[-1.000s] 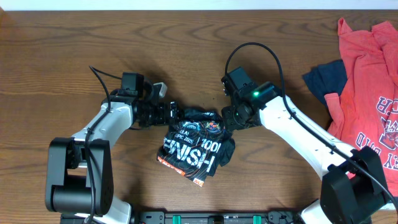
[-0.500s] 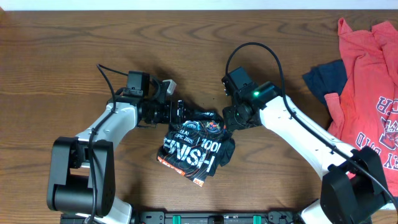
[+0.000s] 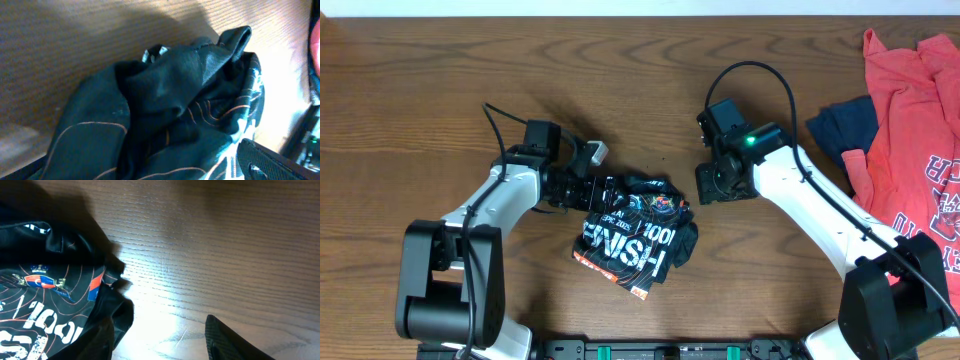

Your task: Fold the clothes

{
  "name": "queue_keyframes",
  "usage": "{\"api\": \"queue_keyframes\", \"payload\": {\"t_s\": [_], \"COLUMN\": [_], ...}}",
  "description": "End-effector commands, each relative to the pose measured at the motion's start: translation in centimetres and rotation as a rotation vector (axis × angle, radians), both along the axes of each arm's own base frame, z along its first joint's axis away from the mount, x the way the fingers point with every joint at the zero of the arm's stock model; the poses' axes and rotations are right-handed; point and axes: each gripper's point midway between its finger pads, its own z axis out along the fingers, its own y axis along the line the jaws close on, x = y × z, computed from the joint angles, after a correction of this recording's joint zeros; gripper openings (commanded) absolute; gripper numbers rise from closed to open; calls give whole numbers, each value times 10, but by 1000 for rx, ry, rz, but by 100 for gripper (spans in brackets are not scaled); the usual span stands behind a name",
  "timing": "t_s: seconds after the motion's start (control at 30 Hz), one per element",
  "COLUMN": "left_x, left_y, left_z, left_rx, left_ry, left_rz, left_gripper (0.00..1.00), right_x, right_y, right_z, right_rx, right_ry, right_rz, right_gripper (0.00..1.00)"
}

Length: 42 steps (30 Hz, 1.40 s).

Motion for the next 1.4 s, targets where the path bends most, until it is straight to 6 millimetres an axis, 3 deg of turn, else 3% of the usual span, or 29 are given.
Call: {"api": "queue_keyframes", "payload": {"t_s": [0.0, 0.23, 0.4, 0.43, 0.5, 0.6, 0.63, 0.67, 0.77, 0.9, 1.0, 1.13, 1.27, 1.37], "left_x": [4, -4, -8, -10, -13, -14, -13, -12, -3, 29, 73, 130, 163, 170], "left_y": [2, -18, -41, -45, -49, -49, -49, -48, -41, -26, 3, 82, 164, 218], "left_z": [-12, -36, -36, -36, -37, -39, -39, -39, -39, -25, -6, 17, 41, 48], "left_rx": [31, 22, -2, -2, 10, 27, 27, 27, 50, 61, 80, 171, 182, 177], "left_ry": [-7, 27, 7, 4, 1, -1, -1, -3, -15, -52, -82, -126, -183, -215], "left_rz": [-25, -88, -146, -158, -173, -178, -177, -175, -147, -50, 117, 433, 691, 842], "left_gripper": [98, 98, 95, 91, 73, 20, 11, 6, 6, 6, 6, 6, 6, 6], "right_x": [2, 1, 1, 1, 1, 1, 1, 1, 1, 1, 1, 0, -1, -1], "right_y": [-3, -3, -3, -3, -3, -3, -3, -3, -3, -3, -3, -3, -4, -4], "right_z": [1, 1, 1, 1, 1, 1, 1, 1, 1, 1, 1, 1, 1, 1], "right_rx": [-6, -5, -5, -5, -5, -5, -5, -5, -5, -5, -5, -7, -9, -9], "right_ry": [-6, -1, -1, -1, -1, -1, -1, -1, -1, -1, -1, 2, 6, 6], "right_rz": [-18, -17, -17, -17, -17, -17, -17, -17, -17, -17, -17, -17, -17, -17], "right_gripper": [57, 57, 57, 57, 57, 57, 57, 57, 56, 56, 57, 56, 56, 57]}}
